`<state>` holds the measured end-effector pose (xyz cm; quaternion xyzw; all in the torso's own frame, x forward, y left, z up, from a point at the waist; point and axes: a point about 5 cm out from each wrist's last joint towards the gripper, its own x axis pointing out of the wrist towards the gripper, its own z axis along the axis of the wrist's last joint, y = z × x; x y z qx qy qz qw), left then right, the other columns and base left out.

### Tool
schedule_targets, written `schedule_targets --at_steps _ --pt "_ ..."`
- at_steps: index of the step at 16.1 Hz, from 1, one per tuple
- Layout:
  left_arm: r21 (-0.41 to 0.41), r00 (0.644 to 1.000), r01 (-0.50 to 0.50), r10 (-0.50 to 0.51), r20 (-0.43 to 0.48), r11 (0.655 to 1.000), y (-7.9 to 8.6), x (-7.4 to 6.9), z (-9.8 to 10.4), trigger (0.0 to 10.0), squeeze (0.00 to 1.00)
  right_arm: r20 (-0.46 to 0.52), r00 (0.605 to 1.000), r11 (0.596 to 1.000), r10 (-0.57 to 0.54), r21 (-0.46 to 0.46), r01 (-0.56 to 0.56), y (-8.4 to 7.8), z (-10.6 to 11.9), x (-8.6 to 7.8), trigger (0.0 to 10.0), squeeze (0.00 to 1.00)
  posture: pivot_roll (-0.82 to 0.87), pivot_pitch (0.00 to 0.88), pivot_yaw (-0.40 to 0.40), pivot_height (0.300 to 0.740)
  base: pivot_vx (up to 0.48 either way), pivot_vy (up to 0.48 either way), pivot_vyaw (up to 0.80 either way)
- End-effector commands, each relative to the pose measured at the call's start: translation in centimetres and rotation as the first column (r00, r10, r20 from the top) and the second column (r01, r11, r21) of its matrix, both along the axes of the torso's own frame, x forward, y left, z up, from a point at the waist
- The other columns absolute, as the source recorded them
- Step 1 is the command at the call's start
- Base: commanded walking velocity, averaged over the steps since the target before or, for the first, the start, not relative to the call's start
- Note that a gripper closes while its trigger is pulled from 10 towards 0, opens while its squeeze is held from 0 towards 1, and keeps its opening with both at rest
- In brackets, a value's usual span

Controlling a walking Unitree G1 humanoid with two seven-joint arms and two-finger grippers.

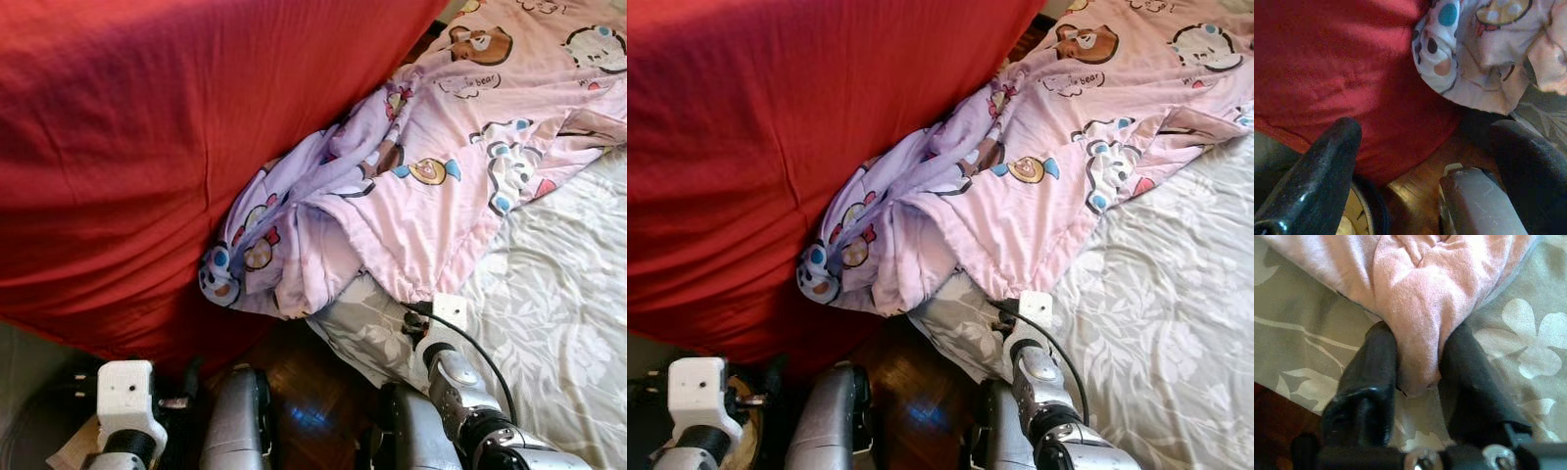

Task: Clean up the room

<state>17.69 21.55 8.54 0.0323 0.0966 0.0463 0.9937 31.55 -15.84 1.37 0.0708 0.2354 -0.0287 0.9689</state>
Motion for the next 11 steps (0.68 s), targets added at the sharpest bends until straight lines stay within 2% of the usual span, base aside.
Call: schedule_targets --at_steps 1,4,7,8,11 --pt "0.011 0.999 -0.015 0.015 -0.037 1.000 0.3 -0.4 -0.9 10.0 0.00 -0.053 0.999 1.000 0.011 -0.008 -0.011 0.0 -1.2 -1.1 0.0 0.00 0.23 0.275 -0.041 0.621 0.000 0.000 0.00" --pt "0.004 0.999 -0.021 0.021 -0.047 1.000 0.4 0.4 -1.9 10.0 0.00 -0.049 0.999 1.000 0.007 -0.019 -0.008 -0.5 -1.2 -1.1 0.0 0.00 0.22 0.228 -0.051 0.621 0.000 0.000 0.00" --pt "-0.008 0.998 -0.028 0.027 -0.048 1.000 0.5 1.9 -3.3 10.0 0.00 -0.018 1.000 0.999 0.005 -0.040 -0.006 -1.3 -0.9 -1.0 0.0 0.00 0.18 0.137 -0.065 0.621 0.000 0.000 0.00" --pt "-0.016 0.999 -0.032 0.031 -0.036 0.999 0.4 2.9 -3.6 10.0 0.00 -0.002 1.000 0.999 0.001 -0.049 -0.001 -1.8 -0.7 -1.0 0.0 0.00 0.17 0.105 -0.069 0.621 0.000 0.000 0.00" --pt "-0.038 0.999 -0.048 0.047 -0.014 0.998 0.3 4.5 -4.0 10.0 0.00 0.048 0.998 0.998 -0.030 -0.058 0.033 -3.4 -1.0 -1.9 0.0 0.00 0.12 0.043 -0.071 0.621 0.000 0.000 0.00"
